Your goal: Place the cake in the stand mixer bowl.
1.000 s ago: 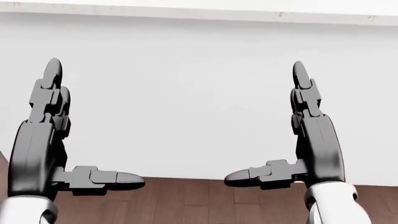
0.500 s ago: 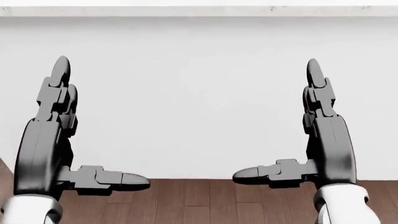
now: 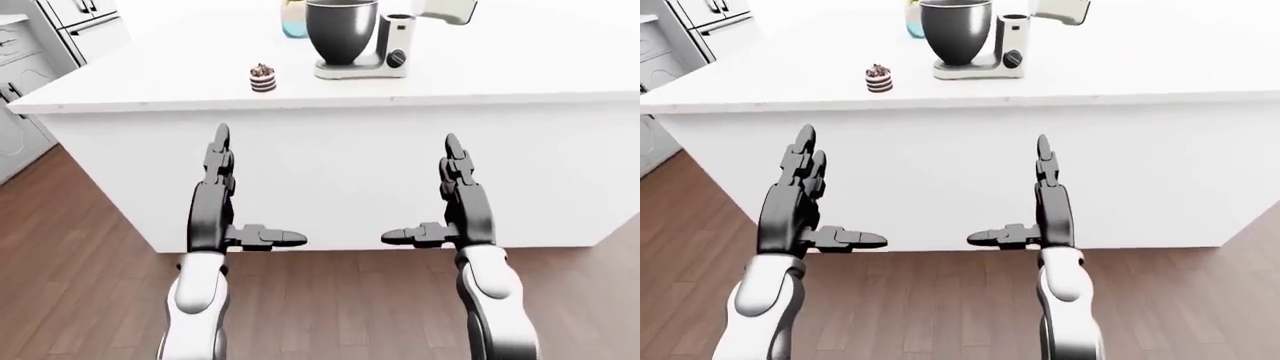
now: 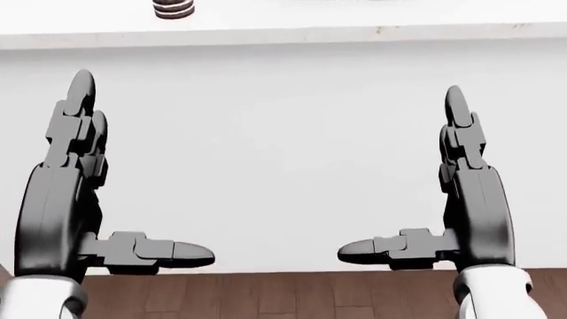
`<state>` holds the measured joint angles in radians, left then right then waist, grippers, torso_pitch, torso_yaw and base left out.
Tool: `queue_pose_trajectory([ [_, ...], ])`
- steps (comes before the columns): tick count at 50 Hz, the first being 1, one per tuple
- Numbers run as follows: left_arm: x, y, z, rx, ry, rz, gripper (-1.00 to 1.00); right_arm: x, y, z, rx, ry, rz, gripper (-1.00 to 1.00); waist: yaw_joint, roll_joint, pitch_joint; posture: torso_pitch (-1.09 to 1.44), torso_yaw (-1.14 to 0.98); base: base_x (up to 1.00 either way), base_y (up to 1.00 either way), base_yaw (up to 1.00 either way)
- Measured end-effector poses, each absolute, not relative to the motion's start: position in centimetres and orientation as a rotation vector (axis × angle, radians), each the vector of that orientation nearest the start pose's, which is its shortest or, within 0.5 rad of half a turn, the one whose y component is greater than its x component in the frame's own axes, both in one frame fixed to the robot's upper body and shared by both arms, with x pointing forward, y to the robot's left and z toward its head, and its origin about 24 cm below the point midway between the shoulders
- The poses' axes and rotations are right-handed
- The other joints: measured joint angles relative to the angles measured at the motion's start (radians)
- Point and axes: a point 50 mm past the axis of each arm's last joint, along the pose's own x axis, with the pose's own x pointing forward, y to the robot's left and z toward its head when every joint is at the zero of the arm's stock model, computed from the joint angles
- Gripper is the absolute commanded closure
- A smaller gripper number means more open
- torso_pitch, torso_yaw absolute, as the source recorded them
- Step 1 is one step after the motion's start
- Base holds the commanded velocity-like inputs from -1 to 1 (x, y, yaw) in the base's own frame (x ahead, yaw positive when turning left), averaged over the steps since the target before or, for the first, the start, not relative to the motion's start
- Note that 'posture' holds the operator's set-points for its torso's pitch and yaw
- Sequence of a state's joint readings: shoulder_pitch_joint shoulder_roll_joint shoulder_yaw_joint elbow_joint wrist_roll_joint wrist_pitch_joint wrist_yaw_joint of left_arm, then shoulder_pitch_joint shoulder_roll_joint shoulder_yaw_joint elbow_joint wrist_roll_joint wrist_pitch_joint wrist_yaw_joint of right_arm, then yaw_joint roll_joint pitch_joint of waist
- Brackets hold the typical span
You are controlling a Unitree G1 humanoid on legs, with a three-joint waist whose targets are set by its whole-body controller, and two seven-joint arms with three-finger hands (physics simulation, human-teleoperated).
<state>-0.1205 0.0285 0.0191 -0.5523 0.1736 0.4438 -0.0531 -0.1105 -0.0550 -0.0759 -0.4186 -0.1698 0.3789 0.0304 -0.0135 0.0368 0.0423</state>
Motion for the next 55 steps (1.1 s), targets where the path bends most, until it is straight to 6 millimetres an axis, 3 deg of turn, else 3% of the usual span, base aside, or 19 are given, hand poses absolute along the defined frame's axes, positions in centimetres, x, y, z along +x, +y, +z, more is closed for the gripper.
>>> queue_pose_trajectory([
  [2, 25.0, 15.4, 15.5, 0.185, -0.229, 0.03, -1.0, 26.1, -16.9, 13.1, -0.201, -0.151, -0.085, -1.0, 0.003, 0.03, -0.008, 0.0, 0.0, 0.29, 0.0, 0.0],
  [3, 25.1, 15.6, 15.3, 0.189, -0.22, 0.038, -1.0, 26.1, -16.7, 12.9, -0.196, -0.143, -0.074, -1.0, 0.013, 0.018, -0.002, 0.0, 0.0, 0.3, 0.0, 0.0],
  [6, 25.1, 16.0, 14.4, 0.192, -0.171, 0.059, -1.0, 26.1, -16.2, 12.3, -0.188, -0.114, -0.045, -1.0, 0.029, 0.022, 0.004, 0.0, 0.0, 0.3, 0.0, 0.0],
  [11, 25.0, 15.7, 15.0, 0.191, -0.2, 0.051, -1.0, 26.0, -16.6, 12.9, -0.193, -0.142, -0.065, -1.0, 0.037, -0.027, -0.002, 0.0, 0.0, 0.3, 0.0, 0.0],
  [15, 25.0, 15.6, 15.4, 0.188, -0.225, 0.046, -1.0, 26.0, -16.5, 13.4, -0.196, -0.171, -0.064, -1.0, 0.039, -0.089, -0.015, 0.0, 0.0, 0.29, 0.0, 0.0],
  [17, 25.1, 15.2, 15.0, 0.179, -0.202, 0.026, -1.0, 25.9, -16.9, 13.0, -0.202, -0.15, -0.079, -1.0, 0.025, -0.078, -0.001, 0.0, 0.0, 0.29, 0.0, 0.0],
  [19, 25.1, 14.9, 14.7, 0.177, -0.183, 0.012, -1.0, 25.8, -17.3, 12.4, -0.201, -0.119, -0.094, -1.0, 0.013, -0.088, 0.003, 0.0, 0.0, 0.28, 0.0, 0.0],
  [21, 25.1, 14.9, 14.8, 0.178, -0.184, 0.013, -1.0, 25.7, -17.3, 12.5, -0.201, -0.117, -0.098, -1.0, 0.009, -0.076, 0.0, 0.0, 0.0, 0.28, 0.0, 0.0],
  [24, 24.9, 14.8, 15.5, 0.181, -0.213, 0.018, -1.0, 25.6, -17.3, 13.0, -0.2, -0.147, -0.096, -1.0, 0.006, -0.041, 0.004, 0.0, 0.0, 0.28, 0.0, 0.0],
  [28, 24.7, 14.5, 16.3, 0.183, -0.248, 0.01, -1.0, 25.5, -17.3, 13.3, -0.201, -0.169, -0.099, -1.0, -0.004, 0.025, -0.006, 0.0, 0.0, 0.28, 0.0, 0.0],
  [32, 24.6, 15.2, 15.6, 0.193, -0.203, 0.043, -1.0, 25.7, -16.7, 12.6, -0.187, -0.133, -0.065, -1.0, 0.025, 0.025, 0.0, 0.0, 0.0, 0.29, 0.0, 0.0],
  [34, 24.5, 15.1, 15.8, 0.193, -0.201, 0.043, -1.0, 25.6, -16.8, 12.6, -0.187, -0.127, -0.067, -1.0, 0.031, 0.015, -0.005, 0.0, 0.0, 0.29, 0.0, 0.0],
  [38, 24.1, 14.7, 17.1, 0.194, -0.254, 0.031, -1.0, 25.3, -17.2, 13.6, -0.191, -0.171, -0.086, -1.0, 0.037, -0.03, -0.008, 0.0, 0.0, 0.28, 0.0, 0.0],
  [42, 23.9, 14.5, 17.7, 0.194, -0.282, 0.028, -1.0, 25.1, -17.1, 14.2, -0.193, -0.203, -0.085, -1.0, 0.038, -0.097, -0.016, 0.0, 0.0, 0.28, 0.0, 0.0],
  [43, 23.9, 14.3, 17.7, 0.187, -0.278, 0.022, -1.0, 25.1, -17.3, 14.1, -0.199, -0.199, -0.09, -1.0, 0.03, -0.083, -0.009, 0.0, 0.0, 0.28, 0.0, 0.0],
  [46, 24.0, 14.0, 16.9, 0.184, -0.238, -0.006, -1.0, 25.1, -17.9, 13.1, -0.199, -0.148, -0.116, -1.0, 0.012, -0.094, -0.001, 0.0, 0.0, 0.28, 0.0, 0.0],
  [48, 24.0, 14.1, 16.8, 0.185, -0.231, -0.003, -1.0, 25.2, -18.0, 13.1, -0.199, -0.141, -0.119, -1.0, 0.009, -0.083, -0.005, 0.0, 0.0, 0.28, 0.0, 0.0],
  [53, 23.7, 14.2, 17.6, 0.186, -0.269, 0.01, -1.0, 25.0, -17.6, 13.7, -0.198, -0.178, -0.108, -1.0, 0.0, -0.018, 0.002, 0.0, 0.0, 0.28, 0.0, 0.0],
  [55, 23.7, 14.2, 17.7, 0.185, -0.28, 0.008, -1.0, 25.0, -17.6, 13.9, -0.199, -0.188, -0.107, -1.0, -0.003, 0.02, -0.006, 0.0, 0.0, 0.27, 0.0, 0.0],
])
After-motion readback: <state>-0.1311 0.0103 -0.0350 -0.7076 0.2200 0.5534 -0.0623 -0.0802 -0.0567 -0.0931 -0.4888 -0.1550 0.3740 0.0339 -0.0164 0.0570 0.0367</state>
